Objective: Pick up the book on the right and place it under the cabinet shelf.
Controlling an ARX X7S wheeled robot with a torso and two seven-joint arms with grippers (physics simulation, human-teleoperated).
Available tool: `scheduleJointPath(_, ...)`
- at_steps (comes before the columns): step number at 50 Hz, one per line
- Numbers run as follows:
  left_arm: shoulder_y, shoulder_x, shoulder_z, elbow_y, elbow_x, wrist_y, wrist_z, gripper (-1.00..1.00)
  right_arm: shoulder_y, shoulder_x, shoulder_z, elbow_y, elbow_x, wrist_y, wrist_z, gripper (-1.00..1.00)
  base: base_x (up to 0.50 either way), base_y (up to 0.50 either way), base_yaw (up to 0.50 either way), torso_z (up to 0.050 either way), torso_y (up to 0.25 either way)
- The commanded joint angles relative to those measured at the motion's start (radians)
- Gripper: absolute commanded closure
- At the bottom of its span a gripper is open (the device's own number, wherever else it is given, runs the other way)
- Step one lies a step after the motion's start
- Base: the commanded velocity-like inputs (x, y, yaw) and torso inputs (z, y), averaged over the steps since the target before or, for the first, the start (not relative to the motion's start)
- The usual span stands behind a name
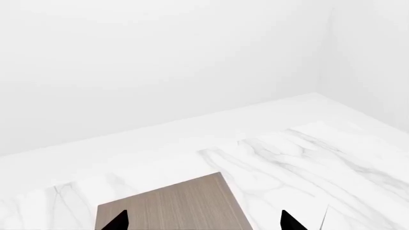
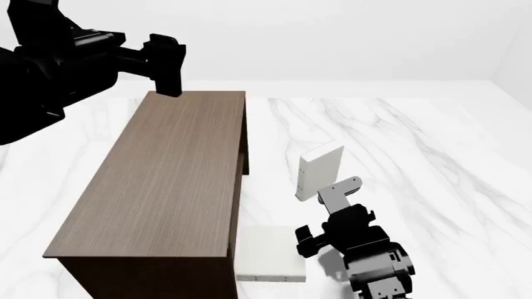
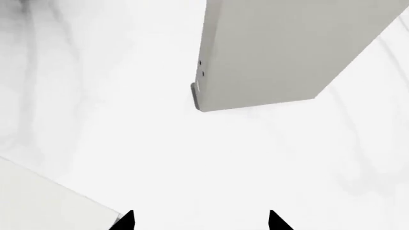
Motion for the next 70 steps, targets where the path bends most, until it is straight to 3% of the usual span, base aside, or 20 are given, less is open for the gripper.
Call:
scheduleJointPath(1, 0.001, -0.003, 0.005, -0.002, 0.001, 0.006, 0.002, -1.0, 0.038, -0.02, -0.033, 0.103, 0.042, -0.054, -0.003, -1.0, 0.0, 0.0, 0.0, 0.0, 0.0)
scheduleJointPath(18, -0.005, -0.006, 0.018, -0.008, 0.008, 0.011, 0.007, -1.0, 0.088, -0.044, -0.077, 0.225, 0.094, -0.122, -0.001, -1.0, 0.0, 0.0, 0.0, 0.0, 0.0)
scheduleJointPath(42, 0.0, -0.016, 0.015, 0.002, -0.017, 0.015, -0.01, -1.0, 0.022, -0.038, -0.205, -0.004, 0.262, 0.037, -0.028, -1.0, 0.0, 0.0, 0.0, 0.0, 0.0)
scheduleJointPath(70, -0.01, -0.015, 0.035, -0.008, -0.007, 0.025, -0.002, -1.0, 0.064, -0.048, -0.32, 0.066, 0.428, -0.016, 0.018, -1.0, 0.0, 0.0, 0.0, 0.0, 0.0)
